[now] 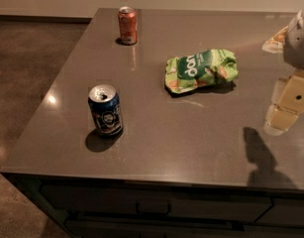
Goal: Move pepsi can near green rice chip bag
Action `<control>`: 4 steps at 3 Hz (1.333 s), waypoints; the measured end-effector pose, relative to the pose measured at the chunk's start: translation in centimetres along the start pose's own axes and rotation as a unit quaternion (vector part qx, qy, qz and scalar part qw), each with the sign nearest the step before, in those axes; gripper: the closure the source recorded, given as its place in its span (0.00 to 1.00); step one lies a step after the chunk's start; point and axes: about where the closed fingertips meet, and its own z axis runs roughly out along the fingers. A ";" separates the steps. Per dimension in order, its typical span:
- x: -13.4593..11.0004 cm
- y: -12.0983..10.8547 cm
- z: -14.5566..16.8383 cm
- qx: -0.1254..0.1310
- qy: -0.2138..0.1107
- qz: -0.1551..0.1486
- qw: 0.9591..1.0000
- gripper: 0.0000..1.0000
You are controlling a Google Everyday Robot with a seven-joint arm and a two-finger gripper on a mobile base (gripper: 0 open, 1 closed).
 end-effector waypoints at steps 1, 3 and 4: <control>0.0 0.0 0.0 0.000 0.000 0.000 1.000 0.00; -7.1 1.1 2.1 -0.021 -0.072 -0.039 0.996 0.00; -12.3 2.5 4.4 -0.037 -0.115 -0.062 0.991 0.00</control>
Offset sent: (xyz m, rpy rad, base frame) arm 0.0118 0.0685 -0.0048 0.1278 0.0108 0.1362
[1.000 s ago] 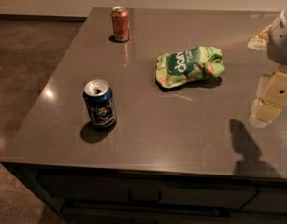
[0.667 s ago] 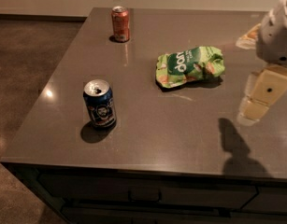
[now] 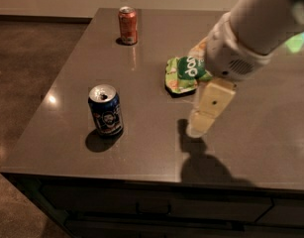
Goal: Move pepsi can near green rice chip bag
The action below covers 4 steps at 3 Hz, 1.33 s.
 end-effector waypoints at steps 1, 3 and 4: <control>-4.0 0.7 4.2 -0.030 -0.038 -0.002 0.999 0.00; -11.2 2.2 9.4 -0.093 -0.114 0.012 0.989 0.00; -13.4 2.9 10.5 -0.112 -0.137 0.010 0.984 0.00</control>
Offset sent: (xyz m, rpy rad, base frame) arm 0.0144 0.1469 -0.0562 0.2583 0.1749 0.0931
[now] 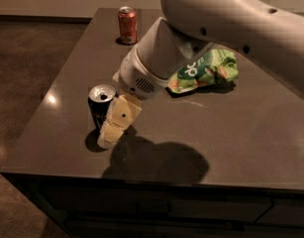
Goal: Move pepsi can near green rice chip bag
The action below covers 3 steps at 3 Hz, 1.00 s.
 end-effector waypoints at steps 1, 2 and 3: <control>-1.1 0.0 1.5 -0.018 -0.010 0.001 1.000 0.15; -1.9 -0.1 2.0 -0.029 -0.021 0.004 0.999 0.39; -1.8 -1.1 1.2 -0.025 -0.031 0.014 0.999 0.61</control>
Offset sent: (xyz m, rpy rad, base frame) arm 0.0082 0.0352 -0.0032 0.0776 0.0802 0.0364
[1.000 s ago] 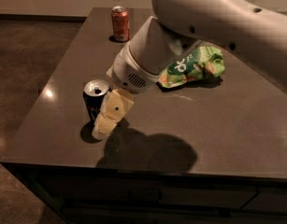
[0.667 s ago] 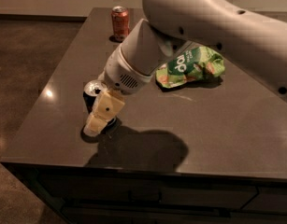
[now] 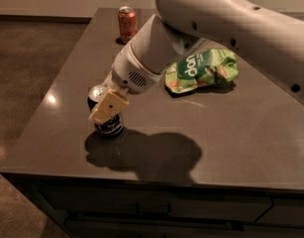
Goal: Move pepsi can near green rice chip bag
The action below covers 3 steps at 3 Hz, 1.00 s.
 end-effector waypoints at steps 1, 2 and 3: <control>1.6 -2.2 -2.9 0.027 -0.005 0.022 0.999 0.85; 4.6 -5.0 -6.5 0.062 -0.005 0.053 0.997 1.00; 8.1 -7.3 -9.3 0.093 -0.001 0.085 0.992 1.00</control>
Offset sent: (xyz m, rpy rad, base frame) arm 0.0875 -0.1487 0.0200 -0.0010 -0.0273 -0.3000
